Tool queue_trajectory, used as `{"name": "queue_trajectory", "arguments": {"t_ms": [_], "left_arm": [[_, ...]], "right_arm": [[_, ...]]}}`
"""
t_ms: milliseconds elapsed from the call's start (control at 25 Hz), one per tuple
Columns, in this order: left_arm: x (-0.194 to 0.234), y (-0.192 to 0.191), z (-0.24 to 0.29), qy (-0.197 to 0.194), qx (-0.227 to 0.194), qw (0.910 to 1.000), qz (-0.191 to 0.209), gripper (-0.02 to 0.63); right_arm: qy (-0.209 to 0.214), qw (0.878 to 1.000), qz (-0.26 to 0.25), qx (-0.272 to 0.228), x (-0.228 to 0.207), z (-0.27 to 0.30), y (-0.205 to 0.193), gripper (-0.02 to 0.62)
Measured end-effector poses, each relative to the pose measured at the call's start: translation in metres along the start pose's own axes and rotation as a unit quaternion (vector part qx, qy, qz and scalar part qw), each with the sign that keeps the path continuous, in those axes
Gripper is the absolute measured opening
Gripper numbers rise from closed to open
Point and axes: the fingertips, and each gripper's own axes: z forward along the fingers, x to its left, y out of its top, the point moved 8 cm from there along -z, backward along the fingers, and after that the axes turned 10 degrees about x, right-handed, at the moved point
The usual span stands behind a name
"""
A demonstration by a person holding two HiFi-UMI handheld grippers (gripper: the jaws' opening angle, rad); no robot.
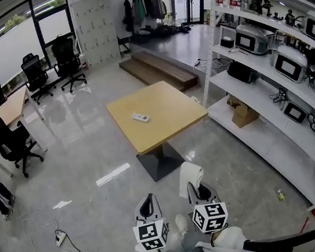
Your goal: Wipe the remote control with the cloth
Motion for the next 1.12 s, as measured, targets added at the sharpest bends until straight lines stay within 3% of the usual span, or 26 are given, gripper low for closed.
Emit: {"name": "queue_trajectory", "arguments": {"t_ms": [720,1120], "left_arm": [[0.015,0.069,0.155,0.031,0.002,0.9995,-0.008,0.002],[0.025,0.093,0.214,0.048,0.016,0.9987,-0.002,0.002]], "right_arm": [[0.04,0.999,-0.019,0.001,-0.06,0.152,0.088,0.089],[0.058,0.998,-0.008,0.005,-0.085,0.218,0.115,0.089]]}}
